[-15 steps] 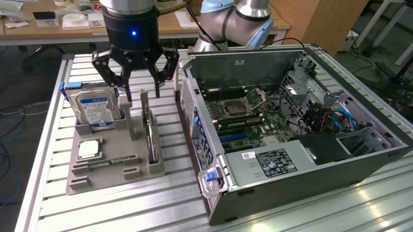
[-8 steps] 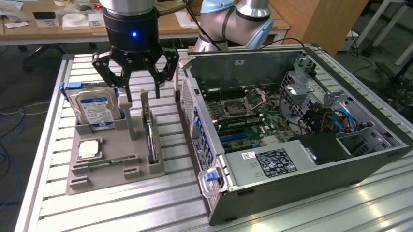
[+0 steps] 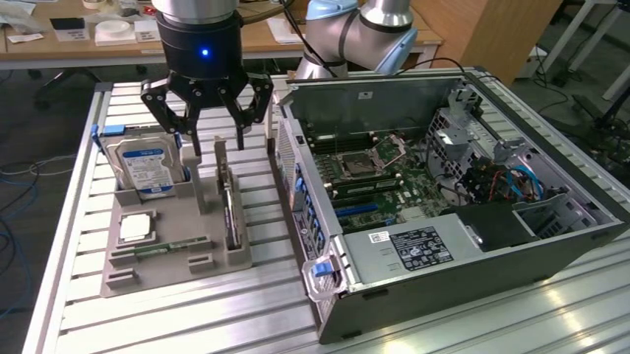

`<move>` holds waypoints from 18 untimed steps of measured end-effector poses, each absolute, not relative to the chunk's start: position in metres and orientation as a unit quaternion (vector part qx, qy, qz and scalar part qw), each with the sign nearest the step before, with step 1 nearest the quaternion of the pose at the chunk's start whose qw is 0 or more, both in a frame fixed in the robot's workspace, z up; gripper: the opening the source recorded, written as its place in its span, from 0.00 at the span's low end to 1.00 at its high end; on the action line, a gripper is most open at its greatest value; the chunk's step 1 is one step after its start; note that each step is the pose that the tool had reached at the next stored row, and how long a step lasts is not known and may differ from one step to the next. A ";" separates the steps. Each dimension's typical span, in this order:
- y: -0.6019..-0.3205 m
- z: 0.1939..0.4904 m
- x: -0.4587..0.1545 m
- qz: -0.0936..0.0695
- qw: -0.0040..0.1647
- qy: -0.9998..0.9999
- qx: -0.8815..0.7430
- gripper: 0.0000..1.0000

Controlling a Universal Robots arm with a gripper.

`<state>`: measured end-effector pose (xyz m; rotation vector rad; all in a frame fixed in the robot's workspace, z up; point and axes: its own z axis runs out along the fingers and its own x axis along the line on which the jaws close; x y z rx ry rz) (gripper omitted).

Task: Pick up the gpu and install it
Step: 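Pick up the gpu and move the gpu toward the slot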

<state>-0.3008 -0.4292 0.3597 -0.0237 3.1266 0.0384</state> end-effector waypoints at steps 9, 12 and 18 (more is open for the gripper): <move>-0.429 0.359 -0.298 0.012 0.007 0.999 -0.031 0.59; -0.429 0.358 -0.298 0.013 0.007 0.999 -0.039 0.59; -0.429 0.357 -0.298 0.013 0.007 0.998 -0.055 0.59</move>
